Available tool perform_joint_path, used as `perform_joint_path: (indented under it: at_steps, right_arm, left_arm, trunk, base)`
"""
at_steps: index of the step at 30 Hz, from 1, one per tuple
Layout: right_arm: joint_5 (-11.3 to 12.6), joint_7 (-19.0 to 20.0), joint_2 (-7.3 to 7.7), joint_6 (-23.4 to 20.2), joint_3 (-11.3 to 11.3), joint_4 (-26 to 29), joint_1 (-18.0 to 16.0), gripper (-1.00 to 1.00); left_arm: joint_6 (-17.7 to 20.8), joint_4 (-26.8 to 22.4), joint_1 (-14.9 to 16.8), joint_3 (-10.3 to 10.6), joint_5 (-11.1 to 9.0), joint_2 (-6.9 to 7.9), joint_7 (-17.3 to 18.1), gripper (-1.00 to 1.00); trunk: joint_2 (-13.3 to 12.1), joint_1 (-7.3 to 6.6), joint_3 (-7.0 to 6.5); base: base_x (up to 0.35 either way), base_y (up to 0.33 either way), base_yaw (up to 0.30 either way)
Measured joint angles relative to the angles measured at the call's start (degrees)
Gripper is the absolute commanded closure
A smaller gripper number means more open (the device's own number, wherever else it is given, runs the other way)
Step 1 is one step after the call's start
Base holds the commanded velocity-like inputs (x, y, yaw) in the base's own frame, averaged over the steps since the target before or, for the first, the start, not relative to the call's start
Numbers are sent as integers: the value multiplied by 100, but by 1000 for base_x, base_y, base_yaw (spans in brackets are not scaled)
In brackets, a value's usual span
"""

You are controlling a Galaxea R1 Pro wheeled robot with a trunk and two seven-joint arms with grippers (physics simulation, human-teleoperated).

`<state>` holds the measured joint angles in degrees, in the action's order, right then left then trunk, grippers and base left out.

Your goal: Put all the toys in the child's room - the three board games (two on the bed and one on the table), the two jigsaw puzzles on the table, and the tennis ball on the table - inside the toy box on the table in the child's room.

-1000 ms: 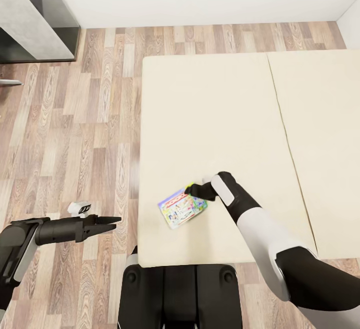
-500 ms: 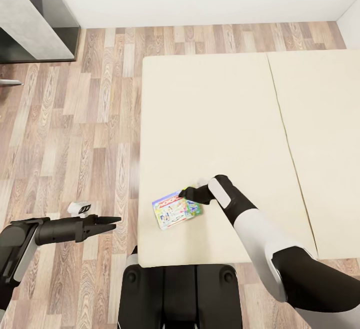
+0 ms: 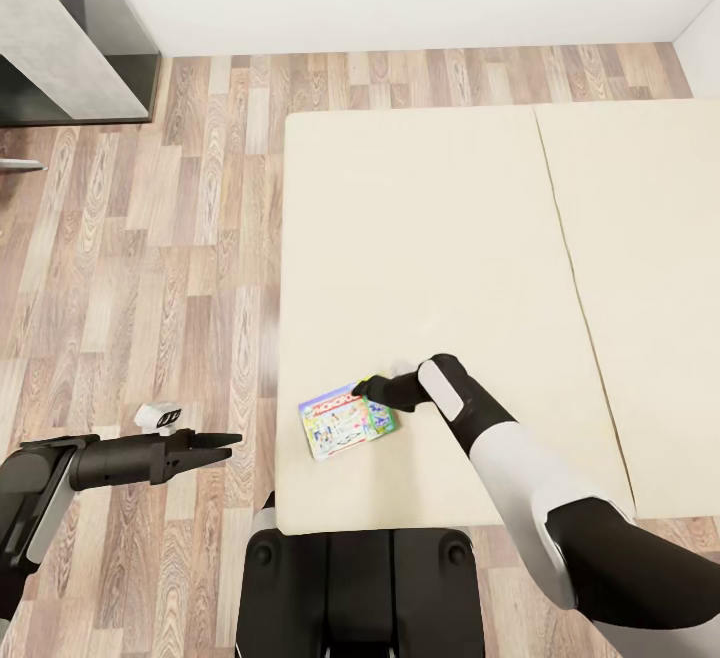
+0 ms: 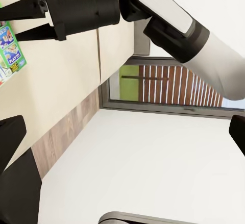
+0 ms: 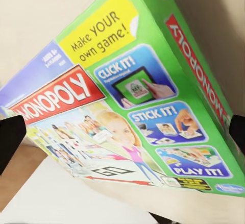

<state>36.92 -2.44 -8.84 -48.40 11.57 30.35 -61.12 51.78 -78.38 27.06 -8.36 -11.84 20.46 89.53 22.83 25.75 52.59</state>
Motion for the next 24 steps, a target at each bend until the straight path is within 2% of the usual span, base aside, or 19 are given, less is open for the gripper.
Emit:
perform_joint_path:
  at_steps: [3,9,18,24]
  right_arm:
    - [1,46,2,3,41,1,27,-100]
    - [-3,70,8,24,333,1,40,-100]
    - [-11,69,11,60,393,1,41,-100]
    - [-21,69,17,239,402,1,44,-100]
  left_arm:
    - [0,0,0,0,3,0,0,-100]
    - [0,0,0,0,5,-4,0,-100]
    - [0,0,0,0,5,-8,-3,-100]
    - [0,0,0,0,5,-9,-6,-100]
  trunk:
    - [0,0,0]
    - [0,0,0]
    - [0,0,0]
    - [0,0,0]
  base:
    - [0,0,0]
    - [0,0,0]
    - [0,0,0]
    - [0,0,0]
